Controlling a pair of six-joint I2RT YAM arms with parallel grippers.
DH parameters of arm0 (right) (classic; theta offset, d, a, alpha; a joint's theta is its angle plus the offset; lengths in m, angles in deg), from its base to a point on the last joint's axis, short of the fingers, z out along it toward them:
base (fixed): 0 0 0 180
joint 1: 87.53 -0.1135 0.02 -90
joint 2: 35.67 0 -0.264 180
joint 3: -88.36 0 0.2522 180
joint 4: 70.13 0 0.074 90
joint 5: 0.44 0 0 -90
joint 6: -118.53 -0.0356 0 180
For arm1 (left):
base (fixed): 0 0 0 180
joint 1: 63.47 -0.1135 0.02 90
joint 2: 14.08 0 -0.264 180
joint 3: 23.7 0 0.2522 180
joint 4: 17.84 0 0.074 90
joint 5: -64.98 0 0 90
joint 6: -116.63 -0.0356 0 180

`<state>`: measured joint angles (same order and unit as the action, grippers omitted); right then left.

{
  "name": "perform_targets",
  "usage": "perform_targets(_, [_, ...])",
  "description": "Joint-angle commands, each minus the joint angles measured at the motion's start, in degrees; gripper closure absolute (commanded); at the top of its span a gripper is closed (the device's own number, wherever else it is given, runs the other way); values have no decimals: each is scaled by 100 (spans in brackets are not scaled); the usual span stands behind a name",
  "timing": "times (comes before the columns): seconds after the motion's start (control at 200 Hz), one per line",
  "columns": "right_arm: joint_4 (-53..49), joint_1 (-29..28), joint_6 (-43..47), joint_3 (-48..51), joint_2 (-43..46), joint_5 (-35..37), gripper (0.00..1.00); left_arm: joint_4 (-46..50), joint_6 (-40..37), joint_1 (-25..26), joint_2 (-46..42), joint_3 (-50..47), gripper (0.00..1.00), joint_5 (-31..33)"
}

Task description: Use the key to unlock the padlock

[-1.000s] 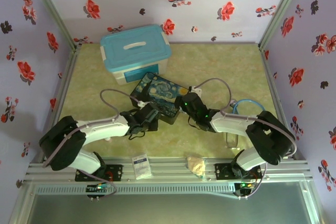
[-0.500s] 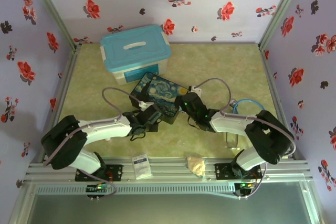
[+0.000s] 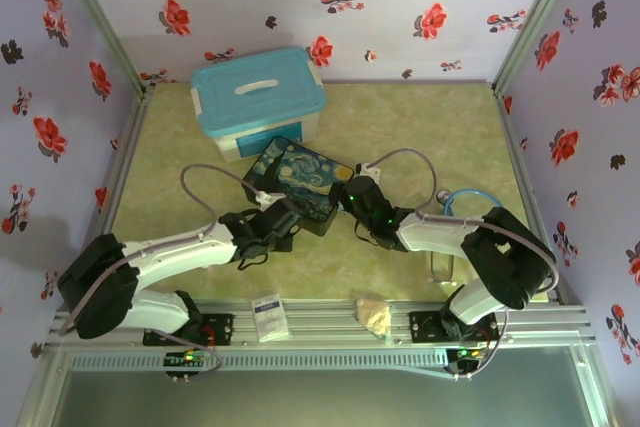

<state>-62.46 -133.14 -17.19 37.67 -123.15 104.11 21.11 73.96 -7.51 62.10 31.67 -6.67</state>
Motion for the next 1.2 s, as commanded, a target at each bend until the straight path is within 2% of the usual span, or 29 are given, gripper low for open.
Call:
perform_targets(0.0, [-763, 93, 34, 74, -289, -26, 60, 530, -359, -32, 131, 70, 76, 314])
perform_targets(0.125, [-754, 101, 36, 56, -318, -95, 60, 496, -361, -8, 494, 178, 76, 314])
perform_targets(0.245, [-755, 96, 36, 119, -257, -77, 60, 199, -258, 46, 374, 40, 75, 252])
perform_targets(0.355, [-780, 109, 97, 144, -203, -42, 60, 177, -289, 46, 94, 8, 62, 272])
perform_targets(0.515, [-829, 165, 142, 108, -157, -59, 60, 103, -382, 24, -59, -90, 60, 246])
perform_targets(0.595, [-819, 175, 150, 98, -155, -75, 60, -49, -477, -90, 41, -219, 46, 136])
perform_targets(0.64, [-816, 175, 167, 97, -161, -106, 60, -351, -678, -141, 29, -378, 43, 79])
perform_targets(0.81, [-778, 175, 184, 147, -139, -163, 60, -1278, -1448, -336, -412, -862, 38, -508])
perform_targets(0.885, [-718, 187, 190, 199, -131, -158, 60, -1676, -1655, -619, -553, -1143, 37, -869])
perform_targets(0.975, [-698, 184, 177, 234, -131, -183, 60, -1819, -1910, -928, -728, -1349, 37, -1168])
perform_targets(1.075, [-651, 183, 177, 272, -142, -204, 60, -2132, -2145, -1097, -820, -1487, 38, -1869])
perform_targets(1.195, [-599, 184, 184, 267, -188, -224, 61, -2129, -2470, -1137, -538, -1454, 38, -1949])
